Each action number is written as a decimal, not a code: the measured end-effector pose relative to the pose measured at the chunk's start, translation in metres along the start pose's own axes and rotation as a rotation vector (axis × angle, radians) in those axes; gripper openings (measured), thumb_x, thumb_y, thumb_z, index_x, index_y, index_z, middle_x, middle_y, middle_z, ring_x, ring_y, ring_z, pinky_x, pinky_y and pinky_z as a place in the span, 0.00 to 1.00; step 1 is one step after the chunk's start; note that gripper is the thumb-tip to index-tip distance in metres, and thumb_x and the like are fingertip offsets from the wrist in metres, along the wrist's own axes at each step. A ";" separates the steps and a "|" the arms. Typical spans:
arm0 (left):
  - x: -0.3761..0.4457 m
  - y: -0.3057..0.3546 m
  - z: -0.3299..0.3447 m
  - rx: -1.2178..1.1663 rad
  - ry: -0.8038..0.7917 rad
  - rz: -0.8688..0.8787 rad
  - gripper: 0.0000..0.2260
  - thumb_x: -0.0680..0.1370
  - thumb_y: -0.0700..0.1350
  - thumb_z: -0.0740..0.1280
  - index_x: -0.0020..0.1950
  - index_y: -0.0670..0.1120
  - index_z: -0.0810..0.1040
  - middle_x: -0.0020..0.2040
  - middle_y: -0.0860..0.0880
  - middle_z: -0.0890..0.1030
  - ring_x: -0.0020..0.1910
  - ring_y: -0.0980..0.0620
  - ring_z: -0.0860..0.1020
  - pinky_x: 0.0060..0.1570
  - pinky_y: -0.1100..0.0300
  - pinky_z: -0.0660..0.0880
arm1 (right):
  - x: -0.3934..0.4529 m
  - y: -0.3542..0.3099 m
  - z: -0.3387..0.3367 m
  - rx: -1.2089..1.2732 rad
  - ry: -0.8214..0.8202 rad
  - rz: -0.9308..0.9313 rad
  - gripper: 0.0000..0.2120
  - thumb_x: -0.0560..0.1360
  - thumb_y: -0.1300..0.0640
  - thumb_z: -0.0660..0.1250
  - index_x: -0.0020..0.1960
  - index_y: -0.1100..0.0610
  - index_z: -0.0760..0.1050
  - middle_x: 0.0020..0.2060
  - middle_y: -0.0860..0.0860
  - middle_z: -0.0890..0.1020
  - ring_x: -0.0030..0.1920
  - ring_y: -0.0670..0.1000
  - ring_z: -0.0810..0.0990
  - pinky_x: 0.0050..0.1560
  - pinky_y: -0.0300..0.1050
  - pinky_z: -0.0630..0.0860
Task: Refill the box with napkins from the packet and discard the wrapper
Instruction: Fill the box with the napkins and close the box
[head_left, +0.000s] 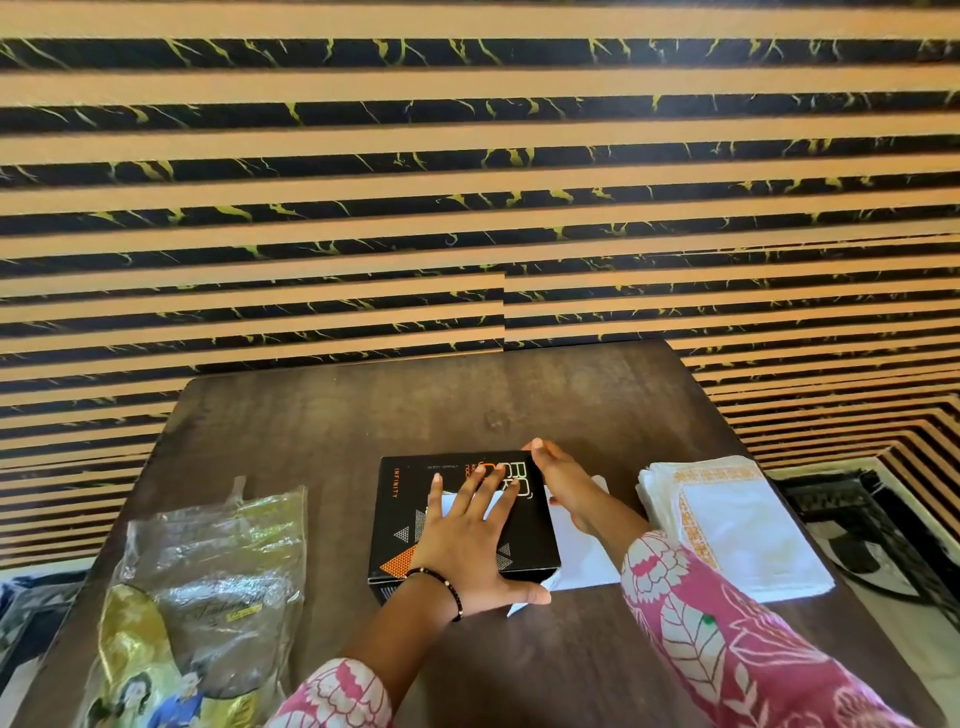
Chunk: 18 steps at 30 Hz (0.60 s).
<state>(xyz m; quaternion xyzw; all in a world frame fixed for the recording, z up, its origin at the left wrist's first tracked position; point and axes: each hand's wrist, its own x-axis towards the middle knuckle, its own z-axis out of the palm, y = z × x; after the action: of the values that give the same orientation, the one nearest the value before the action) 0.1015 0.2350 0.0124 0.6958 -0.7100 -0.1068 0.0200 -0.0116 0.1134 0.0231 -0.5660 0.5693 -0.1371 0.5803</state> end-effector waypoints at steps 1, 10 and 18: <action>0.000 0.000 0.000 0.002 -0.001 0.001 0.51 0.61 0.79 0.55 0.75 0.54 0.42 0.78 0.52 0.41 0.75 0.52 0.36 0.70 0.36 0.33 | 0.001 -0.002 0.000 -0.014 -0.002 0.008 0.22 0.80 0.42 0.47 0.64 0.53 0.70 0.64 0.55 0.74 0.63 0.54 0.72 0.60 0.50 0.67; 0.002 -0.002 0.002 0.003 -0.004 -0.007 0.51 0.61 0.80 0.53 0.76 0.54 0.43 0.78 0.53 0.40 0.75 0.53 0.35 0.69 0.37 0.31 | -0.017 0.017 -0.013 0.003 0.055 -0.002 0.24 0.78 0.38 0.50 0.70 0.47 0.65 0.72 0.51 0.66 0.71 0.55 0.66 0.71 0.59 0.61; 0.003 -0.002 0.002 -0.024 0.042 -0.007 0.43 0.66 0.75 0.37 0.76 0.54 0.45 0.78 0.53 0.43 0.76 0.52 0.39 0.71 0.39 0.34 | -0.084 0.060 -0.041 0.007 0.077 0.033 0.11 0.81 0.51 0.54 0.56 0.52 0.72 0.66 0.53 0.74 0.66 0.57 0.73 0.68 0.51 0.67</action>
<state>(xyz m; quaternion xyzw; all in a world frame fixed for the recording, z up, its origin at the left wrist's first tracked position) 0.1032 0.2325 0.0097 0.7000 -0.7057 -0.1007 0.0426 -0.1000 0.1797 0.0287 -0.5486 0.6000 -0.1511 0.5623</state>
